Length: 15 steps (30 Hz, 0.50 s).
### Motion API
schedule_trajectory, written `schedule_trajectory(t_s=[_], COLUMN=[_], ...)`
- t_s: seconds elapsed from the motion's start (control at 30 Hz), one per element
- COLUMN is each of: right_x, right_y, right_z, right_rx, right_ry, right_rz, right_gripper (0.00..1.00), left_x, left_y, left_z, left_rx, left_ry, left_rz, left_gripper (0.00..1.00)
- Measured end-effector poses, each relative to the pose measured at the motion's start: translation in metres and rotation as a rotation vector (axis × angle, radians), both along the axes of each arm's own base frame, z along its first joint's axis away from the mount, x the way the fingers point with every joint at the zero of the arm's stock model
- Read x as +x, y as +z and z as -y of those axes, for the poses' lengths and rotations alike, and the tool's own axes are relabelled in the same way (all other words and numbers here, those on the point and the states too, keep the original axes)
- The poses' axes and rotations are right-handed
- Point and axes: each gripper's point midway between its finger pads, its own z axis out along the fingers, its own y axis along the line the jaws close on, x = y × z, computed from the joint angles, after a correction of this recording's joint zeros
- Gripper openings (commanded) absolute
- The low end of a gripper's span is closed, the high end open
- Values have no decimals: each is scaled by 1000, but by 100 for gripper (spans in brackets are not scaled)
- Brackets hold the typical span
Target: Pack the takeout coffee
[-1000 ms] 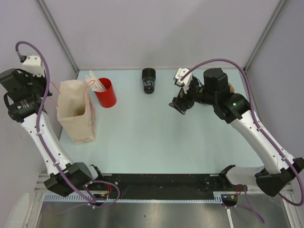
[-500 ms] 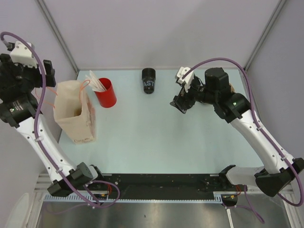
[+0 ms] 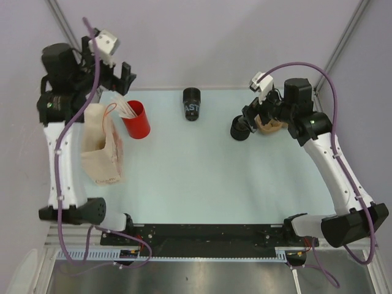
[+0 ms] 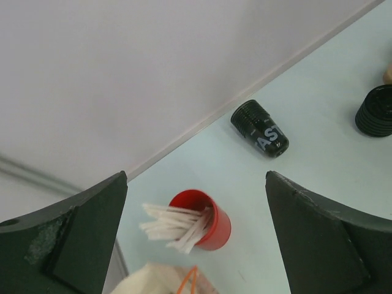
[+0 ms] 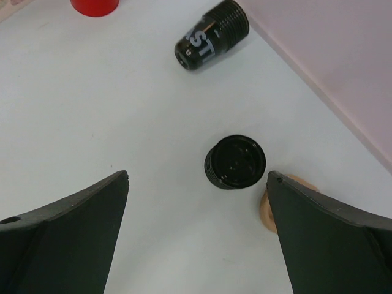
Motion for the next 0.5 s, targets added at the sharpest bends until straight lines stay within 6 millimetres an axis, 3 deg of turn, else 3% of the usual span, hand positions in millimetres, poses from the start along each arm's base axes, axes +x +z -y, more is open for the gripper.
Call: schedule_trajectory(t_s=[0.17, 0.27, 0.4, 0.5], right_x=[8, 7, 2, -3], right_y=[-25, -42, -63, -79], right_z=[26, 40, 54, 57], right_rx=[-3, -1, -8, -14], right_ry=[-54, -76, -90, -83], right_rz=[-84, -141, -207, -250], right_gripper=[100, 100, 100, 100], left_x=[67, 103, 126, 137], left_y=[-32, -68, -125, -157], left_z=[50, 82, 115, 129], left_rx=[26, 32, 34, 31], left_ry=[-84, -147, -230, -270], left_rz=[-95, -175, -301, -363], left_gripper=[99, 99, 99, 99])
